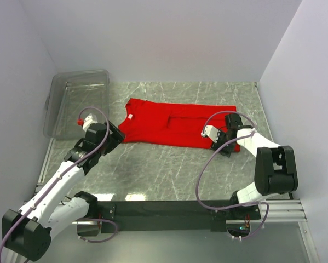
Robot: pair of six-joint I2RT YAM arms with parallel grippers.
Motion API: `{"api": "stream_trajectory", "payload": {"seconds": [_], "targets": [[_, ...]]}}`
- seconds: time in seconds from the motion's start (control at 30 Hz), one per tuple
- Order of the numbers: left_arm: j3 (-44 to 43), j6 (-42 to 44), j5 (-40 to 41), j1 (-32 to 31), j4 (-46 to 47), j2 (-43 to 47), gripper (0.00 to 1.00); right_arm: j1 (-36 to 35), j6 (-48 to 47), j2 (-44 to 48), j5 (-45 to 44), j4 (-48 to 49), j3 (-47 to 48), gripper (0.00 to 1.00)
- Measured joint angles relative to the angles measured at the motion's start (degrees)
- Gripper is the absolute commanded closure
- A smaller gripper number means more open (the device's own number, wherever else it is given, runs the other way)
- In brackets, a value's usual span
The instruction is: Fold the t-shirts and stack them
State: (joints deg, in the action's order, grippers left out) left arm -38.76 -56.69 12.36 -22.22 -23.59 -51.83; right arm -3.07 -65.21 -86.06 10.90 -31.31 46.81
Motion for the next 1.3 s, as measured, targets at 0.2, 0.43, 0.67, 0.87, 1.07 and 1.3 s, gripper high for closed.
{"api": "stream_trajectory", "payload": {"seconds": [0.2, 0.43, 0.67, 0.87, 1.07, 1.3], "targets": [[0.4, -0.1, 0.0, 0.0, -0.3, 1.5, 0.18, -0.1, -0.3, -0.8, -1.9, 2.3, -0.2, 0.51], [1.1, -0.2, 0.3, 0.0, -1.0, 2.3, 0.18, -0.6, -0.4, -1.8, -3.7, 4.9, -1.1, 0.73], [1.1, -0.1, 0.6, 0.0, -1.1, 2.5, 0.18, -0.9, -1.5, -0.3, -4.0, 6.0, -3.2, 0.99], [2.0, 0.0, 0.6, 0.1, -0.5, 2.6, 0.18, -1.9, -2.8, 4.5, -2.3, 3.3, -6.8, 1.00], [2.7, 0.1, -0.1, 0.2, 0.6, 2.6, 0.18, -8.3, -3.6, 12.8, 0.1, -5.9, -11.0, 1.00], [4.5, 0.0, -1.7, 0.2, 1.8, 2.5, 0.18, -26.3, 3.7, 20.5, 3.7, -15.3, -12.3, 1.00]]}}
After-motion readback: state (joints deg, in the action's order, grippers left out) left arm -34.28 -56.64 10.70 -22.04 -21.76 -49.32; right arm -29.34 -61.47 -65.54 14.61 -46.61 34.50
